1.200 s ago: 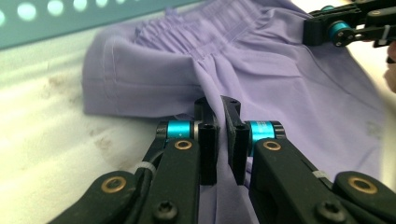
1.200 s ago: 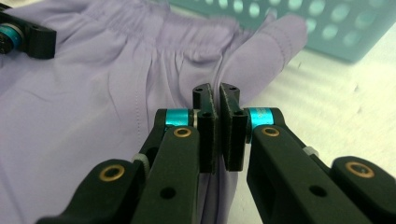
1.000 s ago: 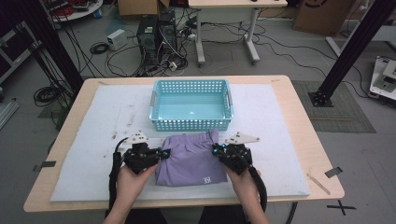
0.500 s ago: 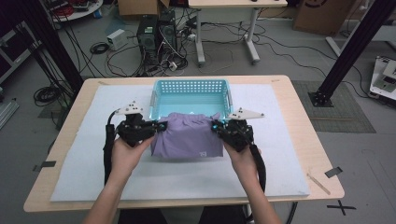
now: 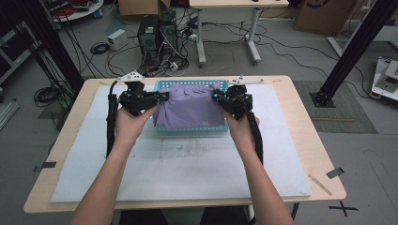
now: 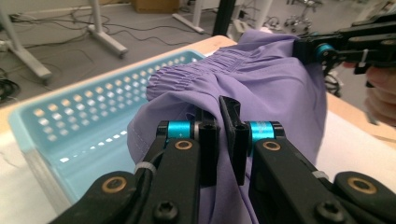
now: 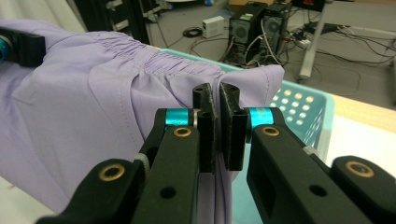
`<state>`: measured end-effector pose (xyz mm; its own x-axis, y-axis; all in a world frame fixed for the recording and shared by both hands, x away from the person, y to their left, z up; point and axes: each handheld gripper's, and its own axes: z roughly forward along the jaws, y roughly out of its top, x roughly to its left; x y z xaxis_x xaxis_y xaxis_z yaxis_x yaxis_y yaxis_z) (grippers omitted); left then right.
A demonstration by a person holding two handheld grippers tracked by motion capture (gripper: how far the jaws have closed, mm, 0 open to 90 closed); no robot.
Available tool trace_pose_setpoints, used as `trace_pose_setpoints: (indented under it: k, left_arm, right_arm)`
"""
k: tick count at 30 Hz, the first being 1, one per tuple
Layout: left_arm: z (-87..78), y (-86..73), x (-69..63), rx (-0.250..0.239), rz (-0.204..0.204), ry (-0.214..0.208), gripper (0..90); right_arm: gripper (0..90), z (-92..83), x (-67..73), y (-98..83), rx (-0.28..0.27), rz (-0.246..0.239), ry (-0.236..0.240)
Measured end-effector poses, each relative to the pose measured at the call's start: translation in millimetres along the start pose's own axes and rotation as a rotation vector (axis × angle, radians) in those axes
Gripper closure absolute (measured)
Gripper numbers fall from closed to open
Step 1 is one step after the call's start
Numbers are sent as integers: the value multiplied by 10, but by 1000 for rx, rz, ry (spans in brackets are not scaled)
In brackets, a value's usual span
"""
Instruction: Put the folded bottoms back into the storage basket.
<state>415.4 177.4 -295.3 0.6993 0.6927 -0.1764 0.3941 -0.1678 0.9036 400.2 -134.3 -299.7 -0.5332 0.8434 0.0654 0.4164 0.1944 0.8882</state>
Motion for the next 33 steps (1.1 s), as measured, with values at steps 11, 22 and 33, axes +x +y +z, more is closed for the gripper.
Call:
trace_pose_setpoints:
  k: [11,22,33]
  left_arm:
    - [473,-124,515,4,7,201,434]
    - [-137,-422,313,-65,95,196,376]
    - [-823,-890,-135,-143,185,133,364]
  right_arm:
    - [642,640,-333,132,78,10,-132]
    - [534,29,-398,-145,9,-19,-155]
    - [450,-647,-298,-573,-65,-30,-115]
